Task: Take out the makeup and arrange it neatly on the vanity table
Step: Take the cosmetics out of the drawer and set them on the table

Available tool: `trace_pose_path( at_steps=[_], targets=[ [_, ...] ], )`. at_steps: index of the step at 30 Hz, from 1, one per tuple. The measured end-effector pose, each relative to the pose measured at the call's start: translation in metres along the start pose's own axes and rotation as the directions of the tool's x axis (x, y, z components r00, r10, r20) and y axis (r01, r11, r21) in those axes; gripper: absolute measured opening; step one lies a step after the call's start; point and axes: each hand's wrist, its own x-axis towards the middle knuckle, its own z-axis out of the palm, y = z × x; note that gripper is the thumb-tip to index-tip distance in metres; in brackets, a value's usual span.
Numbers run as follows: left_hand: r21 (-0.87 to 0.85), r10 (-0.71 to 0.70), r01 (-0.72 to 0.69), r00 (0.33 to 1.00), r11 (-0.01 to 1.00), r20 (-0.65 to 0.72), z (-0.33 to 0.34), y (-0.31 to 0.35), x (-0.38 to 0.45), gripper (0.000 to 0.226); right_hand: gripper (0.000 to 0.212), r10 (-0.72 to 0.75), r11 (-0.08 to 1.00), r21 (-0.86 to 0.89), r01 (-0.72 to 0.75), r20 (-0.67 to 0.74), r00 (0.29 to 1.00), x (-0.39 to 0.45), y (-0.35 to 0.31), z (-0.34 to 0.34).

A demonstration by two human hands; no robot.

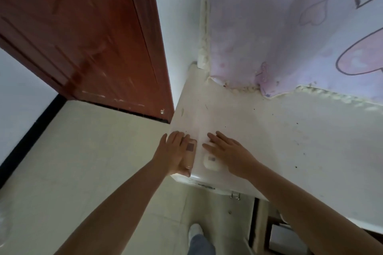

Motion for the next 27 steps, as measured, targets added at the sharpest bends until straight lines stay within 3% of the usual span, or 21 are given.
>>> trace_pose_path(
  at_steps=[1, 3, 5, 6, 8, 11, 13, 15, 19, 21, 27],
  targets=[
    [0.017, 0.006, -0.005, 0.999, 1.000, -0.052, -0.005, 0.002, -0.004, 0.117, 0.080, 0.039, 0.998, 0.040, -0.037, -0.048, 0.998, -0.006, -0.001, 0.000],
    [0.044, 0.096, -0.087, 0.953, 0.995, -0.288, -0.009, 0.009, -0.015, 0.105, 0.070, 0.132, 0.985, 0.148, -0.090, -0.299, 0.945, -0.023, -0.002, 0.002],
    [0.026, 0.237, -0.269, 0.795, 0.963, -0.559, 0.003, 0.035, -0.028, 0.061, 0.039, 0.158, 0.979, 0.191, -0.070, -0.498, 0.853, -0.054, -0.001, 0.014],
    [0.013, 0.303, -0.373, 0.732, 0.928, -0.610, 0.010, 0.054, -0.035, 0.037, 0.026, 0.148, 0.978, 0.204, -0.052, -0.494, 0.857, -0.075, -0.001, 0.024],
    [-0.033, 0.444, -0.561, 0.687, 0.827, -0.576, 0.025, 0.103, -0.046, 0.008, 0.019, 0.138, 0.971, 0.231, -0.059, -0.345, 0.928, -0.121, -0.002, 0.058],
    [-0.073, 0.580, -0.639, 0.736, 0.766, -0.350, 0.048, 0.181, -0.050, 0.015, 0.026, 0.247, 0.939, 0.249, -0.236, -0.015, 0.969, -0.182, 0.013, 0.115],
    [-0.100, 0.554, -0.593, 0.791, 0.799, -0.261, 0.059, 0.220, -0.045, 0.017, 0.037, 0.343, 0.890, 0.253, -0.378, 0.173, 0.923, -0.209, 0.028, 0.148],
    [-0.149, 0.478, -0.510, 0.854, 0.847, -0.208, 0.067, 0.247, -0.039, 0.024, 0.047, 0.402, 0.860, 0.216, -0.463, 0.274, 0.874, -0.221, 0.041, 0.169],
    [-0.119, 0.341, -0.370, 0.916, 0.921, -0.211, 0.079, 0.276, -0.033, 0.021, 0.061, 0.399, 0.850, 0.264, -0.455, 0.240, 0.885, -0.219, 0.053, 0.195],
    [-0.074, 0.359, -0.382, 0.908, 0.921, -0.215, 0.086, 0.287, -0.034, 0.030, 0.061, 0.381, 0.864, 0.256, -0.433, 0.231, 0.895, -0.219, 0.053, 0.205],
    [0.014, 0.297, -0.298, 0.947, 0.955, -0.126, 0.086, 0.310, -0.031, 0.018, 0.054, 0.311, 0.904, 0.236, -0.357, 0.212, 0.926, -0.208, 0.061, 0.216]
  ],
)
